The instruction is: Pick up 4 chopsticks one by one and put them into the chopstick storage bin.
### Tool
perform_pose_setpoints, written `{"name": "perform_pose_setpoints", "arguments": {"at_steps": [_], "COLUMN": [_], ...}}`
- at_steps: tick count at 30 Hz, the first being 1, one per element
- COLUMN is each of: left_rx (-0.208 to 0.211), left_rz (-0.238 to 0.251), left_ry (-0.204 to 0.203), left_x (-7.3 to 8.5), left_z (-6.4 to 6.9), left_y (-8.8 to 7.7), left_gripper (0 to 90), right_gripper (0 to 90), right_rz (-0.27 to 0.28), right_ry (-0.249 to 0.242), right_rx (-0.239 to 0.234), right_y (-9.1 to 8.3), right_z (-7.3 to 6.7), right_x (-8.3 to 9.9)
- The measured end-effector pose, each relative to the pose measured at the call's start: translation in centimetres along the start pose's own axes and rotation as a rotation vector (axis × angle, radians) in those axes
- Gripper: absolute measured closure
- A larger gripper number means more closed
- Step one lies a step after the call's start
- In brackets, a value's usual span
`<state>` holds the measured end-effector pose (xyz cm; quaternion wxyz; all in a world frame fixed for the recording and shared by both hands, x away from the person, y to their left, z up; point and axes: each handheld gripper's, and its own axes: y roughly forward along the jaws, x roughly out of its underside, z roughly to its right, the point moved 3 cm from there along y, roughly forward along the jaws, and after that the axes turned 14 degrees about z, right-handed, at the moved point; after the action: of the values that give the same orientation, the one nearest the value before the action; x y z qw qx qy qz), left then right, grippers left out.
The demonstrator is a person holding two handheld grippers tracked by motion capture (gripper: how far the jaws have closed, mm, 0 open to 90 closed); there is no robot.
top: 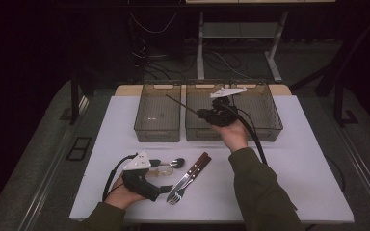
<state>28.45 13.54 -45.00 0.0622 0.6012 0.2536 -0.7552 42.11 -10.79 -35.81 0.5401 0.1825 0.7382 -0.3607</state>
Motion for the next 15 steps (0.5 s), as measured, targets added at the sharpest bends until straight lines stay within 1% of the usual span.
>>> {"name": "perform_pose_setpoints", "arguments": {"at_steps": [1, 2, 4, 6, 10, 15], "left_rx": [-0.002, -0.002, -0.003, -0.001, 0.002, 0.003], "left_rz": [0.0, 0.0, -0.002, 0.001, -0.008, 0.002], "left_ry": [-0.002, -0.001, 0.002, 0.01, 0.011, 0.004], "left_x": [0.0, 0.0, 0.0, 0.0, 0.0, 0.0], "left_z": [0.0, 0.0, 0.0, 0.0, 0.1, 0.1], "left_y": [0.0, 0.0, -0.1, 0.0, 0.0, 0.0], "left_gripper": [0.0, 0.0, 0.0, 0.0, 0.0, 0.0], "right_gripper": [85.3, 85.3, 85.3, 85.3, 85.3, 85.3], "right_rz": [-0.007, -0.006, -0.011, -0.012, -0.019, -0.037], "right_ry": [0.006, -0.002, -0.002, -0.003, 0.001, -0.006], "right_rx": [-0.001, 0.002, 0.009, 0.017, 0.027, 0.031], "right_y": [0.4, 0.9, 1.8, 2.6, 4.3, 6.2], "right_z": [-0.1, -0.2, -0.4, -0.5, -0.9, -1.6], "right_x": [-0.1, -0.2, -0.3, -0.5, -0.7, -0.7]}}
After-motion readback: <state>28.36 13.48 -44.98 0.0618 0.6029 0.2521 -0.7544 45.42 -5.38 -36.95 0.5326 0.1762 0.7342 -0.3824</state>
